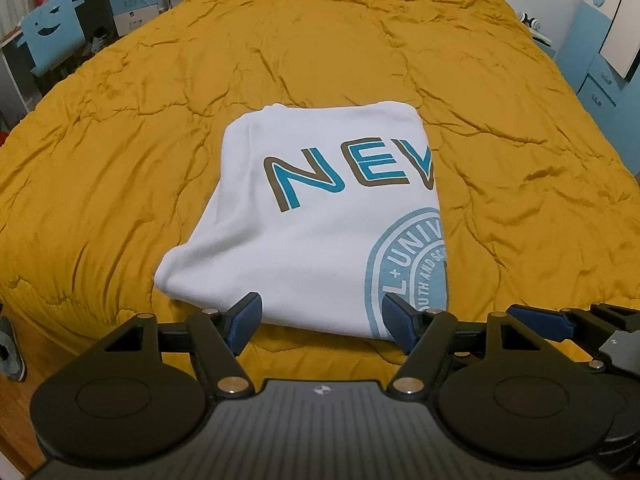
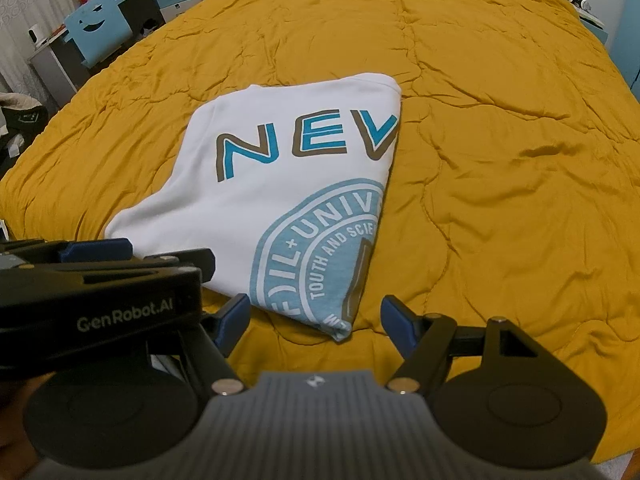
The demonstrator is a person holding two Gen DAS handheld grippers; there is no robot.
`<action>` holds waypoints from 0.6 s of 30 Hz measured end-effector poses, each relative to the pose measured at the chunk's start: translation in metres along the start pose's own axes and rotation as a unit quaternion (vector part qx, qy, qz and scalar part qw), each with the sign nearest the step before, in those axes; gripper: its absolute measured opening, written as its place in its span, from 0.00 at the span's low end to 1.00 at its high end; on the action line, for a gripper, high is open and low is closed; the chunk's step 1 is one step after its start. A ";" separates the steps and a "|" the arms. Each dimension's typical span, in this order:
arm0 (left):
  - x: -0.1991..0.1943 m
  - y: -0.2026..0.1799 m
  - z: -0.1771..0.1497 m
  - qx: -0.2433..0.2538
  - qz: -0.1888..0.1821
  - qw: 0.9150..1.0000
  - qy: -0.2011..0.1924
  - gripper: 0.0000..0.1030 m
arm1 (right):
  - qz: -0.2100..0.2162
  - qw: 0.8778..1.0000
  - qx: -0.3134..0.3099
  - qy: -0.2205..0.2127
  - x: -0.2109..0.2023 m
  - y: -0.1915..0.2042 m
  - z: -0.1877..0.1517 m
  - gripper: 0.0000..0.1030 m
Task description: Fold small clothes
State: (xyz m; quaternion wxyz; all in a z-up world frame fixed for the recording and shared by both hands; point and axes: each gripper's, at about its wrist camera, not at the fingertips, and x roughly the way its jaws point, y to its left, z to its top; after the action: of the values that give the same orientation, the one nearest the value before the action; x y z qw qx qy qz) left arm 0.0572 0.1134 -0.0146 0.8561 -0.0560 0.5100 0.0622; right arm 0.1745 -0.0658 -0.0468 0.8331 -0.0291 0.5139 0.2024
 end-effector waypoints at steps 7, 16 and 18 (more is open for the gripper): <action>0.000 0.001 -0.001 0.002 -0.005 1.000 0.005 0.78 | 0.005 1.000 0.002 0.003 0.003 0.000 -0.001 0.67; -0.001 0.002 -0.001 0.003 -0.007 1.000 0.004 0.78 | 0.003 1.000 0.000 0.003 0.003 0.002 -0.002 0.67; -0.001 0.002 -0.001 0.003 -0.008 1.000 0.004 0.78 | 0.002 1.000 0.000 0.003 0.003 0.002 -0.002 0.68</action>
State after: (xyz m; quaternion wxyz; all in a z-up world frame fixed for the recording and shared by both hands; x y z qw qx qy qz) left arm 0.0553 0.1152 -0.0148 0.8546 -0.0576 0.5133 0.0539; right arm 0.1733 -0.0629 -0.0502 0.8309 -0.0292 0.5167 0.2042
